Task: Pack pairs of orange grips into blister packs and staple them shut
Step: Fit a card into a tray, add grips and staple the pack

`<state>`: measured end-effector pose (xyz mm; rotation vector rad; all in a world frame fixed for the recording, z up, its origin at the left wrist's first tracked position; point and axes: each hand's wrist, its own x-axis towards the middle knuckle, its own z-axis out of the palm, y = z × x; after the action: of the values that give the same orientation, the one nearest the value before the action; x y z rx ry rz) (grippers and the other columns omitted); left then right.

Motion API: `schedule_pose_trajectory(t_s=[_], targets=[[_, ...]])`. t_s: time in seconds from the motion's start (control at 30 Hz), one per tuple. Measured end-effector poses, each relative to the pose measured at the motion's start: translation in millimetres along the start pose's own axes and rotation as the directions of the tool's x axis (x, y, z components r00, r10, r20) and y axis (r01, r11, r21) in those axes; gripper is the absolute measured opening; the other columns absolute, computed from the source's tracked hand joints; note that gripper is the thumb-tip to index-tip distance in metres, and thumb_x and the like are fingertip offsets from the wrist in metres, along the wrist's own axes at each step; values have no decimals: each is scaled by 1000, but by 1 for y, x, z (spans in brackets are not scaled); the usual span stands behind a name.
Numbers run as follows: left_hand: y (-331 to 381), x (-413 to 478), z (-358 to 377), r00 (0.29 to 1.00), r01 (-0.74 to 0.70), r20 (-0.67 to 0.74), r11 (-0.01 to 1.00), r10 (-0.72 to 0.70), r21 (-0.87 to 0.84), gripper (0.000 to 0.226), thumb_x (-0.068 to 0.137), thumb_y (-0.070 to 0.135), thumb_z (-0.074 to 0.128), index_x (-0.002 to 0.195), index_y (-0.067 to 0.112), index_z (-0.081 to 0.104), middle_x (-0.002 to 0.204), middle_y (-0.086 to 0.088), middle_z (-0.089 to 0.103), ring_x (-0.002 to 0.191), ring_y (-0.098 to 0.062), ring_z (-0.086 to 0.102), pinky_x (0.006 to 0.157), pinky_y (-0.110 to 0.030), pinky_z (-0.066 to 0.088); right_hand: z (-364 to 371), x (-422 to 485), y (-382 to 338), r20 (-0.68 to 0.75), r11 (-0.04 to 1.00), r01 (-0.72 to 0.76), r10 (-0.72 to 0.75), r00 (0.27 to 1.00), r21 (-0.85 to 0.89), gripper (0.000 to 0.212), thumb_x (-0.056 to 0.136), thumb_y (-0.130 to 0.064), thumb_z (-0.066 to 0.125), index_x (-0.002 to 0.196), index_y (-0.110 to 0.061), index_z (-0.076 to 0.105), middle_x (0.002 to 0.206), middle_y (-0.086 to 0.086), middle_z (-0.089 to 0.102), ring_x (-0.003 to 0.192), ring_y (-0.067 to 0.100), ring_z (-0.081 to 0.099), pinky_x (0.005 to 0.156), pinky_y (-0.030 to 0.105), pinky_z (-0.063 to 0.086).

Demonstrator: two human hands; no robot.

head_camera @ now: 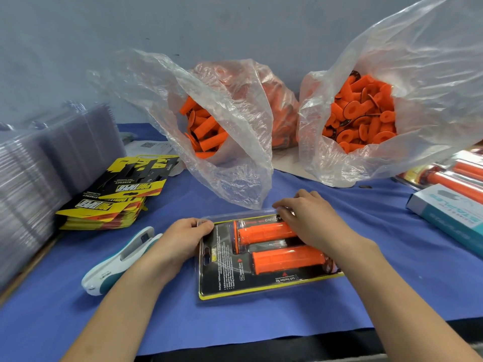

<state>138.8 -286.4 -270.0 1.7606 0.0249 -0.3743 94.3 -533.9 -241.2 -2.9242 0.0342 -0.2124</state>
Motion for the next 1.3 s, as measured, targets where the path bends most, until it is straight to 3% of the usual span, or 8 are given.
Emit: schedule_pose_trajectory(t_s=[0.17,0.3,0.43,0.57,0.87,1.0,1.13,1.3], targets=[[6,-5,7,996,89,28,981,-86,-173,18,102,8,47,95,-2,60,71,-17,64,49,-19,61,40,-24,46,-1,5,-3,23,999,33,-33,999,3,30,103,-43,40,119,-32,64,98,1,48,104,28,49,92,37,36],[5,-3,9,995,101,47,973,-93,-207,26,103,9,46,115,-12,57,103,-32,63,84,-34,61,74,-40,51,0,13,-2,81,999,6,-9,997,40,20,100,-44,47,104,-31,62,89,-7,62,90,21,55,72,35,30],[4,-1,6,991,122,70,970,-110,-212,32,101,12,50,113,-15,62,110,-35,65,84,-33,65,78,-40,52,5,18,-1,89,996,16,-24,996,88,19,101,-42,47,108,-36,63,65,-16,45,83,18,44,82,36,26],[4,-2,3,983,141,150,957,-105,-255,31,103,20,48,106,-3,69,94,-22,72,71,-25,71,57,-29,58,3,19,1,100,992,10,-23,995,127,11,100,-37,50,98,-41,60,90,-13,61,93,17,47,84,35,24],[4,-6,7,993,91,96,950,-64,-299,25,103,14,46,106,0,67,84,-18,73,65,-21,70,51,-27,56,-8,18,-2,179,993,-3,-18,984,117,9,100,-39,50,97,-41,59,106,-8,65,103,19,52,84,34,29],[4,-4,9,997,60,66,953,-42,-297,22,103,13,48,103,3,67,79,-11,73,62,-16,69,52,-25,56,-5,19,-11,203,984,14,-51,978,179,29,101,-48,42,85,-30,58,82,-4,59,86,24,55,65,33,36],[5,-2,11,997,40,76,960,-19,-276,21,103,11,48,102,5,67,79,-10,75,65,-15,71,55,-25,56,2,29,-25,247,977,31,-84,965,211,26,105,-33,41,100,-27,66,73,-7,49,87,27,53,73,36,41],[4,0,7,997,23,78,957,0,-289,20,103,8,45,105,6,65,81,-10,75,70,-16,72,57,-26,57,0,28,-28,279,979,72,-124,952,191,24,103,-40,45,105,-25,63,104,5,67,100,28,58,91,42,46]])
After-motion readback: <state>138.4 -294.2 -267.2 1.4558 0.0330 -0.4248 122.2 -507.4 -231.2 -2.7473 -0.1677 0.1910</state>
